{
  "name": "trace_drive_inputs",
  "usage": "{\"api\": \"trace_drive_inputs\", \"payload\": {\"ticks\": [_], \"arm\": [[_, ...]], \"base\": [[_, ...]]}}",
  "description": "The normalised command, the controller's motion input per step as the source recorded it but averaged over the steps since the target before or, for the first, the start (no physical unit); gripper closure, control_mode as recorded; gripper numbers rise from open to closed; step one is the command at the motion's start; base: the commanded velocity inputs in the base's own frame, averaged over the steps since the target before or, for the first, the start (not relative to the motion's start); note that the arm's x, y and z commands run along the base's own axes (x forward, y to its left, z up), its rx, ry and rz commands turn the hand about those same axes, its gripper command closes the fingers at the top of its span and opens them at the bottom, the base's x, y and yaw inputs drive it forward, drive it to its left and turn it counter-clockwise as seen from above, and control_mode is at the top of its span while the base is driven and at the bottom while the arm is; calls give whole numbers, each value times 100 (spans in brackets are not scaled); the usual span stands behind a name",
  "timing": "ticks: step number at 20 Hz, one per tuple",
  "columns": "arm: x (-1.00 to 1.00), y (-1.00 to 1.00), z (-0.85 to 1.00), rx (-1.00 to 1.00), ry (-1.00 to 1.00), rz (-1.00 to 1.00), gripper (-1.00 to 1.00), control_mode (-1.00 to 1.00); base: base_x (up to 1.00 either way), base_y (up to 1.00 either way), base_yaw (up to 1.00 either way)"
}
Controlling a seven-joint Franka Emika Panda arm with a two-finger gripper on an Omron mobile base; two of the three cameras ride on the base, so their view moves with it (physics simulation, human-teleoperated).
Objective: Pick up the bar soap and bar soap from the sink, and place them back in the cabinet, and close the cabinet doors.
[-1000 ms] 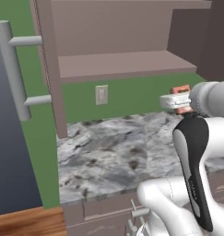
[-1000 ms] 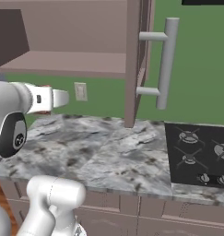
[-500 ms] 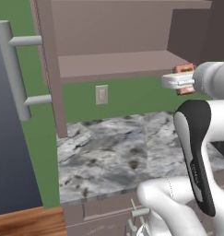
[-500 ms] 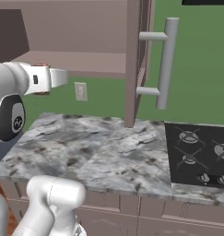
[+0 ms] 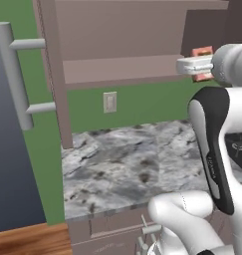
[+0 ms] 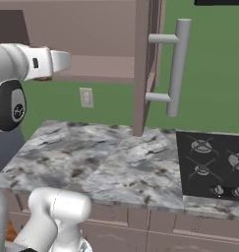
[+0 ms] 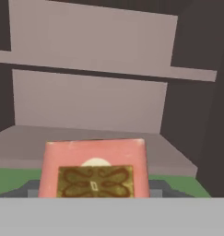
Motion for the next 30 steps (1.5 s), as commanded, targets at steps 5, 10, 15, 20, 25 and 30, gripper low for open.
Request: {"api": "trace_drive_inputs", "payload": {"ticks": [5, 10, 15, 20, 25, 30], "arm": [[0, 0, 31, 0, -12, 0, 100, -100], [0, 0, 21, 0, -13, 0, 100, -100], [0, 0, 21, 0, -12, 0, 100, -100], [4, 2, 9, 0, -8, 0, 100, -100], [2, 8, 0, 0, 0, 0, 100, -100], [5, 11, 0, 1, 9, 0, 100, -100]], "base": [[0, 0, 0], [0, 0, 0], [0, 0, 0], [0, 0, 0], [0, 0, 0], [0, 0, 0]]}}
